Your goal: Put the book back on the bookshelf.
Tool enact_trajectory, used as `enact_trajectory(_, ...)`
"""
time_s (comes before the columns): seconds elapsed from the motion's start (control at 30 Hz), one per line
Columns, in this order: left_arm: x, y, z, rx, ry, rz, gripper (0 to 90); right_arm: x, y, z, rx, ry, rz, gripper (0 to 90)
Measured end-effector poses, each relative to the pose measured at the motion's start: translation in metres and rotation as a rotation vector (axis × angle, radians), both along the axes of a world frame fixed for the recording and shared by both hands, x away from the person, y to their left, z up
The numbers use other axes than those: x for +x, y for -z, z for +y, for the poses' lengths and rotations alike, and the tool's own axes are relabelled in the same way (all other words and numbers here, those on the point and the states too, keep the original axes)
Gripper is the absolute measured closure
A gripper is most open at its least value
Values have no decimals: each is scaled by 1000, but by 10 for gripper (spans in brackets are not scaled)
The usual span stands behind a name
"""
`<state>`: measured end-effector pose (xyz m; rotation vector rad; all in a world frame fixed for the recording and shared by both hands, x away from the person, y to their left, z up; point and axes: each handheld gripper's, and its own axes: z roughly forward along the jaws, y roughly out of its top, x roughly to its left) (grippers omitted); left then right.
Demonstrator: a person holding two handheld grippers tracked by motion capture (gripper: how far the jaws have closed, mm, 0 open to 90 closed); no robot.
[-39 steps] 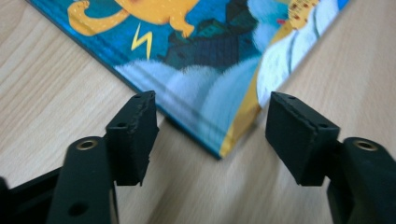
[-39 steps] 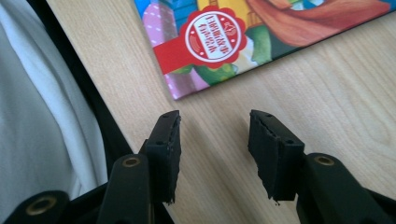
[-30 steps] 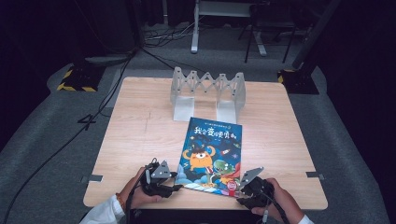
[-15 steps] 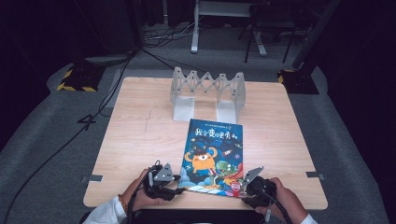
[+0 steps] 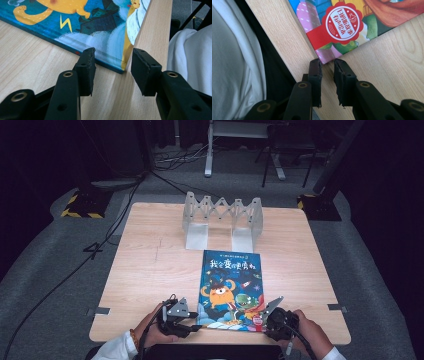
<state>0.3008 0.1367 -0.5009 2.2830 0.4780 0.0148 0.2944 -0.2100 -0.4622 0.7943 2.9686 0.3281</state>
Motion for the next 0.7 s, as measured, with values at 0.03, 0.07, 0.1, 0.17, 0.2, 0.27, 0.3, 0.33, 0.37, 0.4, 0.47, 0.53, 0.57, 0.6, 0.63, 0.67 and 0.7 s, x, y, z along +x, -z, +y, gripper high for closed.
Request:
enact_trajectory(0.03,0,0,0,-3,1,4,547,0,0,-1,3,3,4,762)
enact_trajectory(0.07,0,0,-1,-4,2,8,548,1,0,-2,9,4,9,763)
enact_trajectory(0.1,-1,0,-2,-4,5,6,548,2,0,-4,13,8,12,765)
enact_trajectory(0.17,-2,0,-4,4,18,-5,547,1,0,-7,18,12,9,780)
enact_trajectory(0.2,-3,0,-5,4,17,-8,545,0,0,-8,22,16,8,806)
enact_trajectory(0.27,-3,0,-5,25,-8,-29,482,-2,1,-12,37,26,9,839)
enact_trajectory(0.3,-2,-1,-3,37,-39,-34,399,-2,2,-16,66,39,16,858)
enact_trajectory(0.33,-2,-1,-3,37,-39,-34,396,-2,2,-16,66,39,16,858)
enact_trajectory(0.37,0,-1,0,32,-57,-24,396,-2,2,-17,73,41,18,863)
enact_trajectory(0.4,2,-1,2,33,-67,-19,371,-3,2,-18,81,48,19,871)
enact_trajectory(0.47,3,-1,3,31,-75,-23,383,-4,3,-19,91,60,20,888)
enact_trajectory(0.53,4,-1,3,36,-67,-25,385,-4,3,-23,115,67,25,895)
enact_trajectory(0.57,5,-1,3,34,-62,-20,387,-4,4,-24,127,72,26,898)
enact_trajectory(0.6,5,-1,3,27,-62,-15,387,-5,4,-26,144,73,21,900)
enact_trajectory(0.63,6,0,4,21,-62,-12,387,-6,5,-28,161,78,15,900)
enact_trajectory(0.67,6,0,4,21,-60,-14,388,-7,6,-31,184,83,11,900)
enact_trajectory(0.7,6,-1,4,22,-60,-12,388,-8,7,-32,207,91,-3,900)
